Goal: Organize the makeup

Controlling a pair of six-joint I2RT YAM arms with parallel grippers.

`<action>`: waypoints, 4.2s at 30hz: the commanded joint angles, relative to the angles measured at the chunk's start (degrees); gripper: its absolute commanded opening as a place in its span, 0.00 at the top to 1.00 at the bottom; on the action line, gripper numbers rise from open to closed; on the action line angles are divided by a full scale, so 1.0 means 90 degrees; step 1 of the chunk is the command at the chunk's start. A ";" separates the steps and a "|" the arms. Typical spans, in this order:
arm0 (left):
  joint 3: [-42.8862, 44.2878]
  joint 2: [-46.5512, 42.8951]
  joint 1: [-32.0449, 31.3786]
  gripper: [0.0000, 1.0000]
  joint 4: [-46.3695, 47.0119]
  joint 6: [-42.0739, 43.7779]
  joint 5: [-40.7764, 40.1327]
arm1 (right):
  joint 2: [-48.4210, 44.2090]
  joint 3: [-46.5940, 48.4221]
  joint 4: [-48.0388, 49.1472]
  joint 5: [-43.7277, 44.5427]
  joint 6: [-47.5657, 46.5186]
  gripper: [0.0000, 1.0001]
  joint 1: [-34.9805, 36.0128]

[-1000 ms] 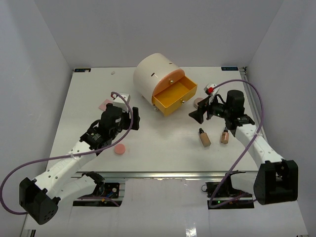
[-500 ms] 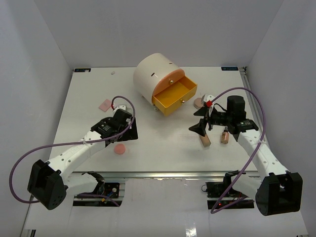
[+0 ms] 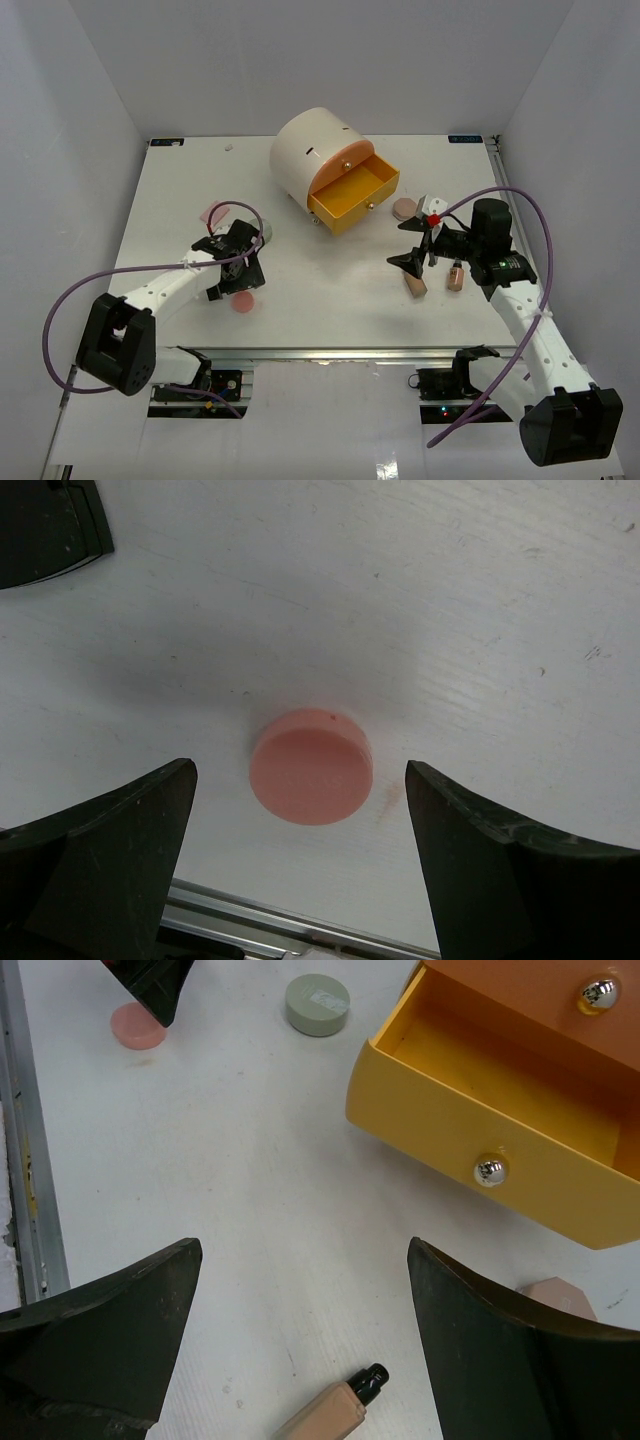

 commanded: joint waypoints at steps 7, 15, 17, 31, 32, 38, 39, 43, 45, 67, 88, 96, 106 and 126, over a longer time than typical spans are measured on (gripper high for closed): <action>-0.0186 0.0538 0.0054 0.03 0.0217 0.0106 0.0591 | -0.0259 -0.0074 0.0105 -0.0079 -0.0087 0.10 -0.0063; -0.0274 0.0822 0.0051 0.08 0.0381 0.0219 0.0976 | -0.0297 -0.0131 0.0095 -0.0101 -0.0123 0.10 -0.0095; -0.0290 0.0839 0.0051 0.12 0.0414 0.0246 0.1049 | -0.0305 -0.0148 0.0095 -0.0126 -0.0123 0.10 -0.0113; -0.0185 0.0560 0.0061 0.93 0.0749 0.0483 0.2208 | -0.0324 -0.0186 0.0095 -0.0135 -0.0142 0.10 -0.0199; -0.0141 0.0429 0.0053 0.99 0.0872 0.0571 0.2548 | -0.0308 -0.0186 0.0095 -0.0093 -0.0151 0.10 -0.0208; 0.0576 -0.0239 -0.0112 1.00 0.1467 0.0995 0.3217 | -0.0295 -0.0195 0.0105 0.0009 -0.0172 0.10 -0.0333; 0.0727 -0.0291 -0.0205 1.00 0.1560 0.1101 0.3257 | -0.0295 -0.0196 0.0105 0.0022 -0.0172 0.10 -0.0366; 0.1158 -0.0585 -0.0693 1.00 0.2673 0.1567 0.3363 | -0.0286 -0.0205 0.0134 0.0089 -0.0172 0.10 -0.0490; 0.1581 -0.0515 -0.1094 1.00 0.3124 0.1898 0.3223 | -0.0295 -0.0215 0.0154 0.0100 -0.0143 0.10 -0.0589; 0.8190 0.4495 -0.2118 0.89 0.2765 0.3936 0.1065 | -0.0305 -0.0381 0.0447 0.0090 0.0121 0.10 -0.1235; 0.8509 0.5060 -0.2280 0.10 0.2519 0.4227 0.0268 | -0.0295 -0.0407 0.0466 -0.0056 0.0196 0.10 -0.1456; 0.8227 0.4217 -0.2419 0.11 0.2559 0.4178 0.1268 | -0.0095 -0.0547 0.0863 0.0392 0.0701 0.10 -0.1547; 0.3157 -0.0142 -0.2026 0.02 0.3977 0.4157 0.1118 | 0.1940 0.0696 0.0539 0.2794 0.1679 0.10 -0.1230; -0.0241 -0.3267 -0.0906 0.02 0.4319 0.3950 0.0735 | 0.6395 0.4489 -0.0977 0.5159 0.2675 0.10 -0.0144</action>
